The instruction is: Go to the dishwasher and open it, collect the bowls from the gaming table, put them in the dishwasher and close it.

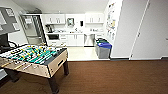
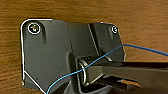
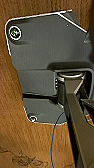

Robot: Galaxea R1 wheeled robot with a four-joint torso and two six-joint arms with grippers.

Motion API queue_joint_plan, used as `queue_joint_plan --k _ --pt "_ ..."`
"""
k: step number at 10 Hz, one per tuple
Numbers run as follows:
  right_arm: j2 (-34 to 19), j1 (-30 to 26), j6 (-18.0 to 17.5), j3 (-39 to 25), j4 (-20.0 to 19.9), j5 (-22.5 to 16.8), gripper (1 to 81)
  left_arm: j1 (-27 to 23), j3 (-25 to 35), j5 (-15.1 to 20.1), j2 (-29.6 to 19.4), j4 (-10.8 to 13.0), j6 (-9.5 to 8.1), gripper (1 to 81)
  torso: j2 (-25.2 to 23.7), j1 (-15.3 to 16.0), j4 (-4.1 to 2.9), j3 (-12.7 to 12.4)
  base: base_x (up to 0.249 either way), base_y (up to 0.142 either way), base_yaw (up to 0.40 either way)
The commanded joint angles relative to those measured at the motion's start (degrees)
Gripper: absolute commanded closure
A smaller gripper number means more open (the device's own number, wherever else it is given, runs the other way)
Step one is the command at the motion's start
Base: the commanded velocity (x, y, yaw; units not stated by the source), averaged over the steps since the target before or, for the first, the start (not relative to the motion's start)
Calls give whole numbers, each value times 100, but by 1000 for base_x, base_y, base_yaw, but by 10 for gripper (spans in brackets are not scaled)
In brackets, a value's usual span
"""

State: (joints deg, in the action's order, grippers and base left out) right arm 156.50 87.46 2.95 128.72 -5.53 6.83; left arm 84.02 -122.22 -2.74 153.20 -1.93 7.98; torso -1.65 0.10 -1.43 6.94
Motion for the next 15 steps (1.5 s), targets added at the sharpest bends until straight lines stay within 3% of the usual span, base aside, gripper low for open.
queue_joint_plan --k 1,15 --pt "-64 -259 13 -138 -79 -314 10 -249 120 265 -105 -10 54 10 0 0 0 0 161 0 0" --pt "129 -259 13 56 -27 -322 10 -241 76 265 -52 -1 45 10 0 0 0 0 180 0 0"
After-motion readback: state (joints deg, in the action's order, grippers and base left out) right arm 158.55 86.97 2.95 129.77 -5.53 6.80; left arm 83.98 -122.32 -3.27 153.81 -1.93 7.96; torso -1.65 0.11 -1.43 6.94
